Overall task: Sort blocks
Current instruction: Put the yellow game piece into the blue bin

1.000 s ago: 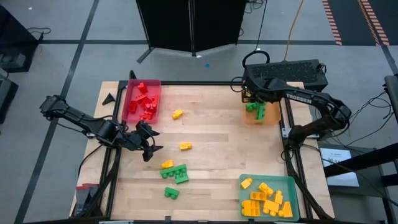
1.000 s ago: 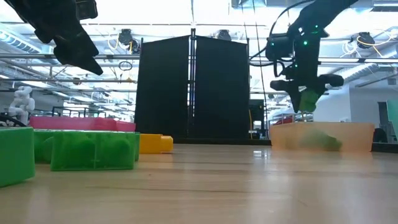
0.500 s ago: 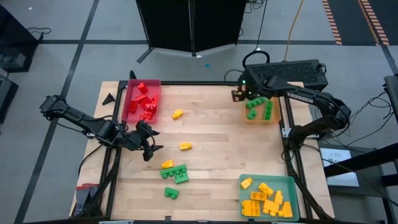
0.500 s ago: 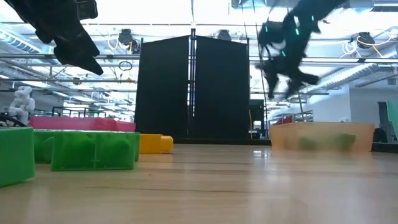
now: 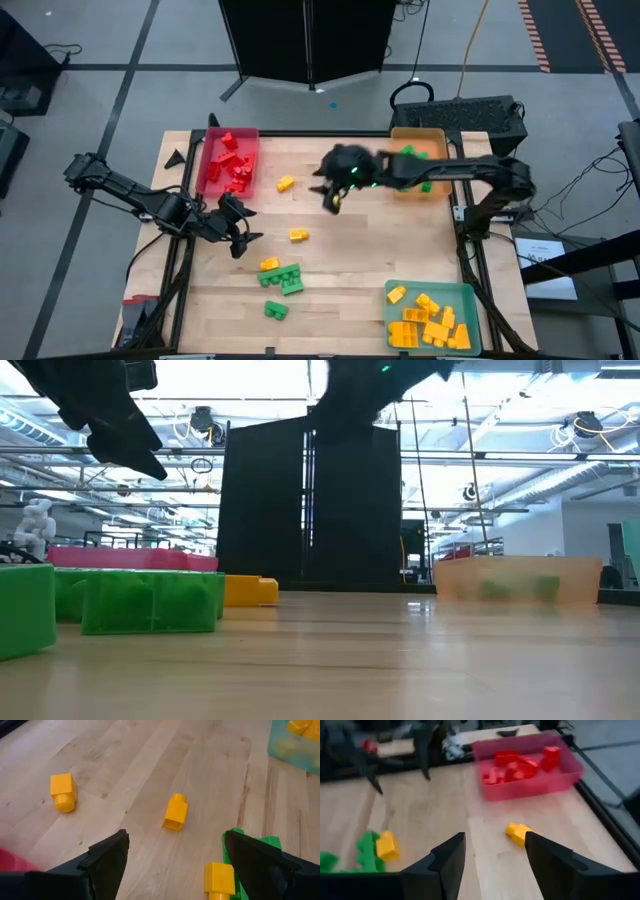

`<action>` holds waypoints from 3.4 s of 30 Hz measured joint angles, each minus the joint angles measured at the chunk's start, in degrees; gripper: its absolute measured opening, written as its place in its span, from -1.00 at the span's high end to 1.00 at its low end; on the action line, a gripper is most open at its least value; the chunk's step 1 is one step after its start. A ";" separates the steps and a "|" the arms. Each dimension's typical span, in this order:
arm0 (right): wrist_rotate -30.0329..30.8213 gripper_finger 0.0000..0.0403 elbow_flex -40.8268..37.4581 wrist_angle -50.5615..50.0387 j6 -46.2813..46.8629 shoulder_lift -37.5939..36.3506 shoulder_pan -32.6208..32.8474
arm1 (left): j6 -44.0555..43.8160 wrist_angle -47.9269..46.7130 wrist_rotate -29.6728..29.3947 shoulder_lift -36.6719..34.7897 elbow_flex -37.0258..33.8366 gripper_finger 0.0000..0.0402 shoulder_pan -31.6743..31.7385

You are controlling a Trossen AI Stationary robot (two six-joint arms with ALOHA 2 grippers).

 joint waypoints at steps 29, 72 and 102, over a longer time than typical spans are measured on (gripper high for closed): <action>-3.11 -0.69 0.25 20.53 -1.73 27.02 10.10 | -1.46 -2.16 -0.61 0.00 -0.02 -0.65 0.00; 11.42 0.44 0.14 2.15 5.91 5.66 13.76 | -1.46 -2.47 -2.14 -0.02 -0.04 -0.65 0.00; -0.97 0.44 0.14 -68.05 106.60 -5.90 63.37 | 0.11 -2.95 -5.33 -0.02 -0.04 -0.65 1.29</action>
